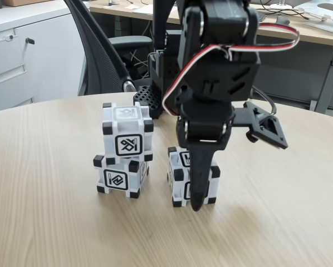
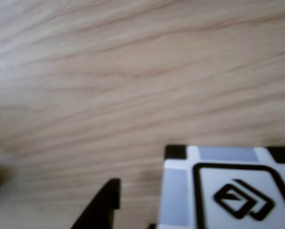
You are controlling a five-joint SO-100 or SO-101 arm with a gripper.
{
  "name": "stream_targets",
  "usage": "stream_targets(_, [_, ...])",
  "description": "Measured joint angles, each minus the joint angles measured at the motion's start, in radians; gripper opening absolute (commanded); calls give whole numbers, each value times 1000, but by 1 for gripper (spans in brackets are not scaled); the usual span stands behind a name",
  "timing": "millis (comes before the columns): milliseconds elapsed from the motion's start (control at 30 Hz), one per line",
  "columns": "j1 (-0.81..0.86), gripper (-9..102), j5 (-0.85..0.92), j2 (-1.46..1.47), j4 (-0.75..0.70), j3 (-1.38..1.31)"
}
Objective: Stack cubes from left to right.
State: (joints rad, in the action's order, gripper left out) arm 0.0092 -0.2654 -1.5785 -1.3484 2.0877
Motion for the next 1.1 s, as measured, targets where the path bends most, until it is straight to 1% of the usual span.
stream_targets(33, [0, 22, -2, 6, 0, -2])
stream_targets(100, [0, 0, -3, 11, 0, -5])
stream_targets(400, [-2, 0, -3, -9, -11, -14])
stream_targets(733, [0, 0, 48, -402, -21, -12])
stream_targets(967, [0, 0, 109, -598, -23, -12])
stream_targets(1100, [69, 0, 146, -661, -23, -12])
